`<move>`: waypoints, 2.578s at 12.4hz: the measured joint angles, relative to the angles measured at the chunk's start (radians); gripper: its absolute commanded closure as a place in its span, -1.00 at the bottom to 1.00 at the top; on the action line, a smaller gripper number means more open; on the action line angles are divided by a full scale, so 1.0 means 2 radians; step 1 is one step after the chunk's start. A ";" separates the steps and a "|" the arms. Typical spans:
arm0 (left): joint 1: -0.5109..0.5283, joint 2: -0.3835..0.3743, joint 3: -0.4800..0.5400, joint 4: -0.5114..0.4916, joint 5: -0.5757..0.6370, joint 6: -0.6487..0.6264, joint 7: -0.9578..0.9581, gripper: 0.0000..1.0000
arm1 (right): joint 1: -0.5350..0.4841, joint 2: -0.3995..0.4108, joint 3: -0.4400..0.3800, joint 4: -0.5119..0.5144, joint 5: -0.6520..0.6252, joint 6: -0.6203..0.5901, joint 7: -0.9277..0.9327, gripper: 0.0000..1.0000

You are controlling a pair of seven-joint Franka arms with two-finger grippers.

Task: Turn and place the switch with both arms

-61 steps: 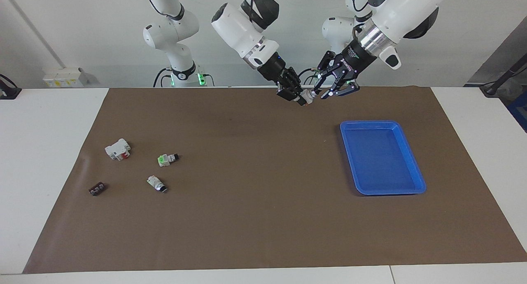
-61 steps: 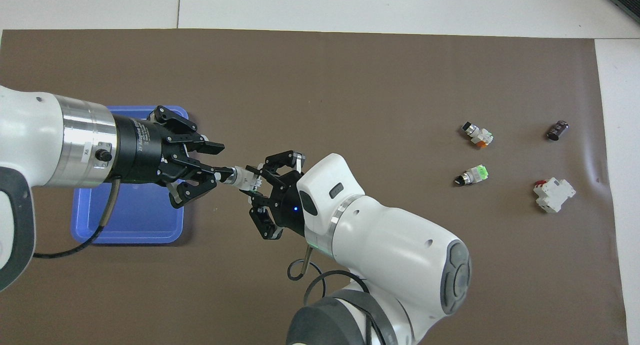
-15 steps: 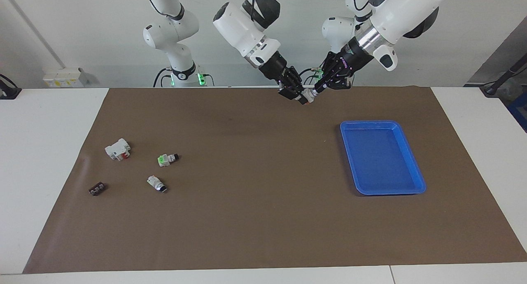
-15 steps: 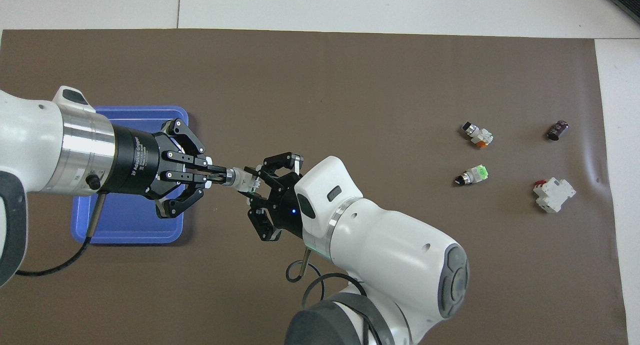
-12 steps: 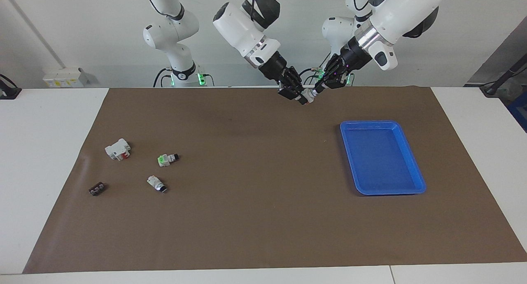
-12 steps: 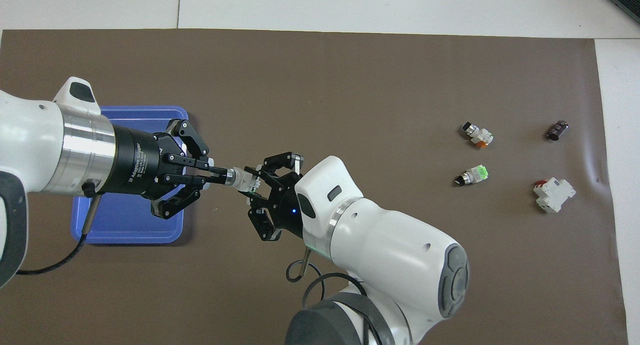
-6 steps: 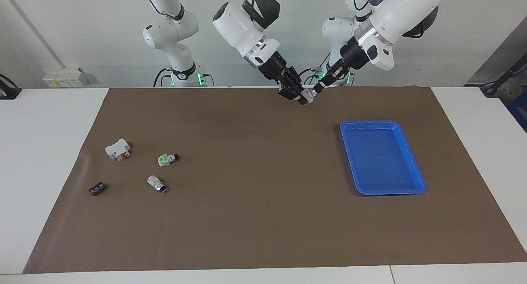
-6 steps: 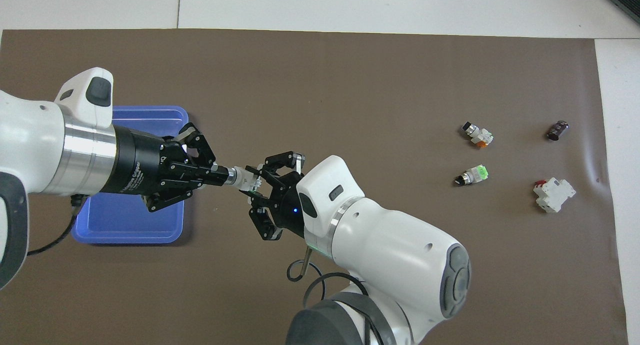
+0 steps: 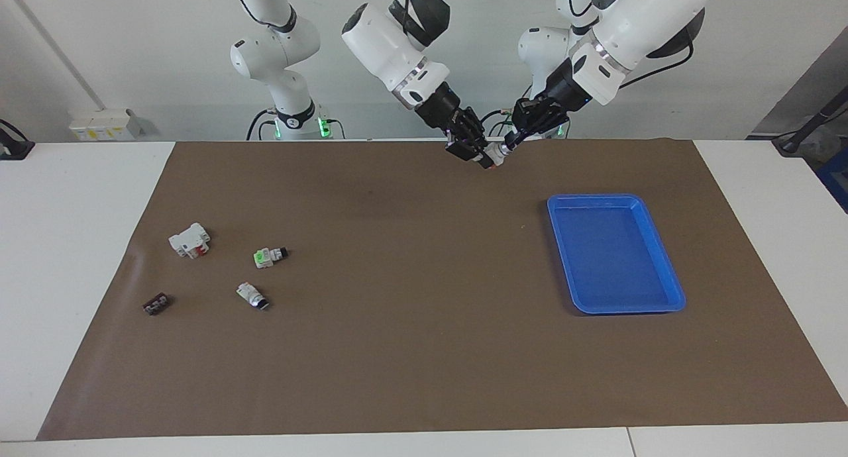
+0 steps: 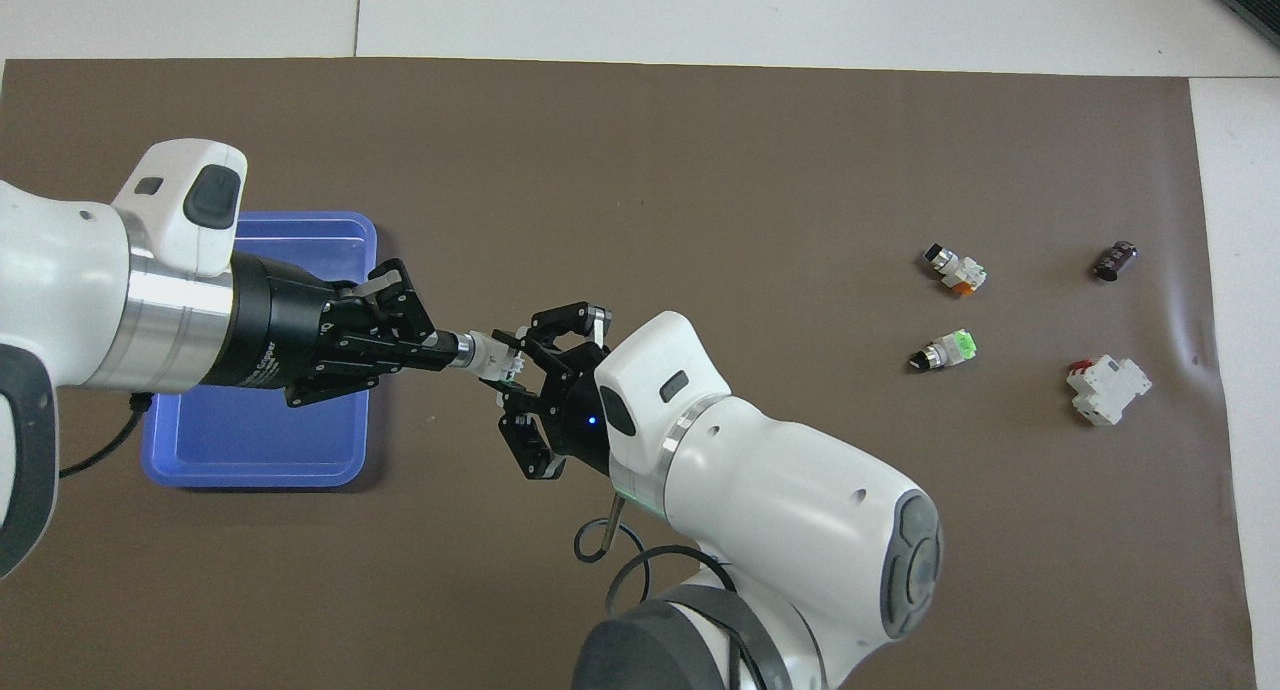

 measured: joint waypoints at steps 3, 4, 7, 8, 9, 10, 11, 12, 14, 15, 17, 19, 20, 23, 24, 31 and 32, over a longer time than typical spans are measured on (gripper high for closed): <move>0.000 -0.001 0.000 0.000 0.008 -0.008 0.086 1.00 | 0.003 0.000 0.000 -0.002 0.000 0.000 0.000 1.00; 0.000 -0.001 -0.001 0.000 0.010 -0.009 0.109 1.00 | 0.003 0.000 0.000 -0.002 0.000 0.000 0.000 1.00; 0.000 -0.002 -0.001 0.000 0.013 -0.009 0.151 1.00 | 0.003 -0.001 0.000 -0.002 0.000 0.000 0.001 -0.98; 0.000 -0.002 -0.001 0.000 0.013 -0.009 0.165 1.00 | 0.003 -0.001 0.000 -0.002 0.000 0.000 0.005 -1.00; -0.002 -0.003 -0.002 0.001 0.014 -0.009 0.175 1.00 | 0.003 0.000 0.000 -0.003 0.000 0.001 0.011 -1.00; -0.007 -0.004 -0.004 0.001 0.022 -0.008 0.178 1.00 | 0.002 0.001 -0.001 -0.002 0.000 0.003 0.012 -1.00; -0.011 -0.004 -0.006 0.000 0.030 -0.005 0.178 1.00 | 0.001 0.001 -0.002 -0.001 0.000 0.005 0.012 -1.00; -0.015 -0.004 -0.008 -0.001 0.035 -0.004 0.178 1.00 | -0.002 0.001 -0.002 0.001 0.000 0.005 0.012 -1.00; -0.017 -0.004 -0.009 -0.002 0.038 0.000 0.178 1.00 | -0.011 0.001 -0.002 0.002 0.000 0.004 0.015 -1.00; -0.017 -0.003 -0.007 -0.003 0.053 0.003 0.177 1.00 | -0.022 0.001 -0.002 0.002 0.000 -0.004 0.018 -1.00; 0.001 -0.004 -0.002 -0.014 0.087 0.002 0.177 1.00 | -0.076 0.001 -0.004 0.003 0.000 -0.054 0.018 -1.00; 0.049 -0.005 0.002 -0.023 0.110 0.002 0.186 1.00 | -0.144 -0.002 -0.007 0.005 -0.003 -0.104 0.018 -1.00; 0.075 -0.006 0.003 -0.027 0.121 0.001 0.200 1.00 | -0.179 -0.006 -0.009 0.007 -0.017 -0.121 0.018 -1.00; 0.129 -0.008 0.006 -0.069 0.182 0.018 0.239 1.00 | -0.259 -0.026 -0.011 0.012 -0.071 -0.152 0.018 -1.00; 0.139 -0.006 0.005 -0.091 0.197 0.043 0.248 1.00 | -0.278 -0.031 -0.011 0.013 -0.092 -0.156 0.028 -1.00; 0.190 0.084 0.005 -0.145 0.244 0.182 0.336 1.00 | -0.323 -0.032 -0.009 0.044 -0.424 -0.276 0.529 -1.00; 0.193 0.084 0.006 -0.151 0.244 0.186 0.351 0.48 | -0.323 -0.032 -0.009 0.057 -0.445 -0.319 0.613 -1.00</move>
